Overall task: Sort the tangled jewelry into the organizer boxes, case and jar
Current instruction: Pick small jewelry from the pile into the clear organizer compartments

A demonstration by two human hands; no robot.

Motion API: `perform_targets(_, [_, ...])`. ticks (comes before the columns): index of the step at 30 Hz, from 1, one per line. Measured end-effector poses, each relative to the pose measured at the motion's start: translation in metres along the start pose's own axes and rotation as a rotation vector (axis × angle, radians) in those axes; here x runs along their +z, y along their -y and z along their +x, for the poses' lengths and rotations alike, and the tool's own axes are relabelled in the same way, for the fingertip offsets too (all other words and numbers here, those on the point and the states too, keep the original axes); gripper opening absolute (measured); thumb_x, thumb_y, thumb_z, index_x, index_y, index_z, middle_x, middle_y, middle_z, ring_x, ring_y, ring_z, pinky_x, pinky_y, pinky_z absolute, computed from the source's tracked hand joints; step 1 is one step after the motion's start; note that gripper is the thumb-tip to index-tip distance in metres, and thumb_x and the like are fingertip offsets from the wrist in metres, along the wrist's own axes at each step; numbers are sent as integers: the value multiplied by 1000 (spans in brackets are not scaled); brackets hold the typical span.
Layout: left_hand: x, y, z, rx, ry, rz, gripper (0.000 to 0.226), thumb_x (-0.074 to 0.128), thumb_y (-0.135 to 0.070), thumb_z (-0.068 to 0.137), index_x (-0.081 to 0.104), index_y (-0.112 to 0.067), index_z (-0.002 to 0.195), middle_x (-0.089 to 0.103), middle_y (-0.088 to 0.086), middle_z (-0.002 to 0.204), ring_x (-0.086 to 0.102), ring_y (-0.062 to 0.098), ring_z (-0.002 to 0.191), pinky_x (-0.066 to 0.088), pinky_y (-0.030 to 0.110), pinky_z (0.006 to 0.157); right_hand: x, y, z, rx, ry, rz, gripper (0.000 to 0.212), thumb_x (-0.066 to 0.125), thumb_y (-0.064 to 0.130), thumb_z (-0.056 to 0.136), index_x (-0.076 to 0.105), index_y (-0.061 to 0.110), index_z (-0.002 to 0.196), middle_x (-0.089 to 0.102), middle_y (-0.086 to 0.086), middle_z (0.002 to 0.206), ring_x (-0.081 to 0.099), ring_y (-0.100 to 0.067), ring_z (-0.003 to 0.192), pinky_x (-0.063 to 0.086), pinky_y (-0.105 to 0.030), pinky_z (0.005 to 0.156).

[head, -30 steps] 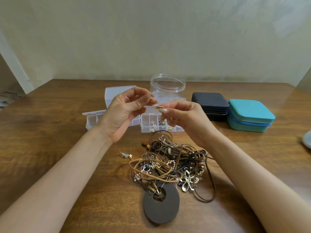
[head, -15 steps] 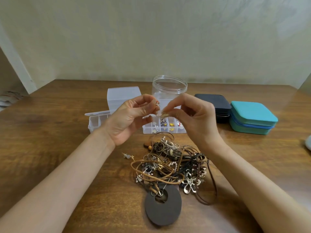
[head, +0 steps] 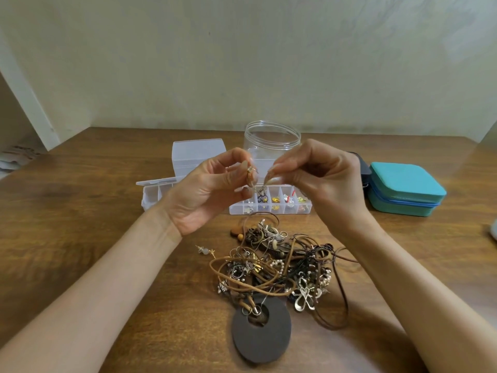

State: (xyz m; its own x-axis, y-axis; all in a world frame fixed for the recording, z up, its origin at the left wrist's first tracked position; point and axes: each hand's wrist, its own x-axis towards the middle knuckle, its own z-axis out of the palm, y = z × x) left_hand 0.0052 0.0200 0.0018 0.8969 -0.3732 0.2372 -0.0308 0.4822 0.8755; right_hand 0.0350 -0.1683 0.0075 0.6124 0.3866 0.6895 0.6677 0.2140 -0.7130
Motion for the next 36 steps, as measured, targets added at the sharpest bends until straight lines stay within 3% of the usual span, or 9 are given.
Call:
perform_targets(2, [2, 0, 0, 8, 37, -16, 17, 80, -19, 66, 68, -17, 78, 62, -3, 72, 58, 9, 69, 49, 21, 68, 1, 1, 0, -5, 47, 33, 7, 71, 1, 75, 67, 6, 76, 68, -3, 77, 67, -21, 74, 55, -28, 72])
perform_targets(13, [6, 4, 0, -7, 25, 52, 13, 77, -22, 66, 69, -21, 76, 66, -5, 74, 61, 11, 79, 50, 24, 75, 1, 3, 1, 44, 53, 139, 8, 72, 2, 74, 66, 8, 77, 70, 7, 77, 67, -9, 75, 52, -20, 71])
perform_targets(18, [7, 9, 2, -34, -19, -6, 21, 83, -22, 59, 70, -20, 75, 67, -2, 76, 62, 10, 74, 53, 24, 70, 2, 2, 0, 79, 19, 43, 14, 79, 23, 70, 68, 18, 77, 68, 1, 77, 56, -37, 65, 52, -39, 64])
perform_targets(21, [7, 10, 3, -41, -75, 4, 21, 83, -20, 56, 71, -18, 74, 67, 0, 76, 64, 11, 71, 55, 25, 65, 3, 0, 1, 134, 3, 11, 20, 79, 13, 68, 65, 19, 81, 66, 1, 75, 50, -31, 64, 53, -28, 63])
perform_targets(24, [6, 11, 3, -57, -110, -6, 16, 78, -16, 58, 70, -16, 73, 68, 2, 76, 65, 12, 69, 55, 25, 63, 5, -3, 0, 203, -26, 28, 16, 79, 13, 67, 71, 22, 77, 68, -7, 76, 53, -43, 68, 54, -42, 68])
perform_targets(27, [6, 11, 3, -65, -142, -34, 15, 75, -13, 60, 69, -15, 73, 67, 3, 76, 65, 12, 68, 55, 24, 63, 6, -5, -1, 242, -61, 36, 12, 80, 16, 65, 71, 24, 67, 68, -5, 72, 47, -35, 64, 47, -25, 57])
perform_targets(30, [11, 11, 4, -49, -185, -17, 10, 70, -12, 60, 69, -16, 69, 66, 1, 71, 63, 10, 65, 55, 22, 61, 6, -6, -1, 257, -44, 29, 15, 80, 13, 68, 70, 23, 68, 66, -9, 73, 46, -41, 61, 45, -32, 64])
perform_targets(34, [15, 11, 5, 1, -274, 30, 7, 64, -11, 67, 65, -15, 72, 67, 1, 70, 65, 9, 63, 55, 20, 59, 7, 1, 0, 345, -68, 52, 8, 74, 12, 72, 67, 13, 74, 63, -1, 67, 40, -2, 47, 35, -8, 48])
perform_targets(36, [15, 12, 6, 61, -331, 97, 9, 61, -10, 70, 59, -14, 78, 68, -1, 71, 66, 8, 65, 54, 19, 60, 9, 2, -1, 426, -113, 78, 5, 71, 8, 78, 67, 8, 77, 64, 0, 68, 47, 2, 44, 36, -7, 45])
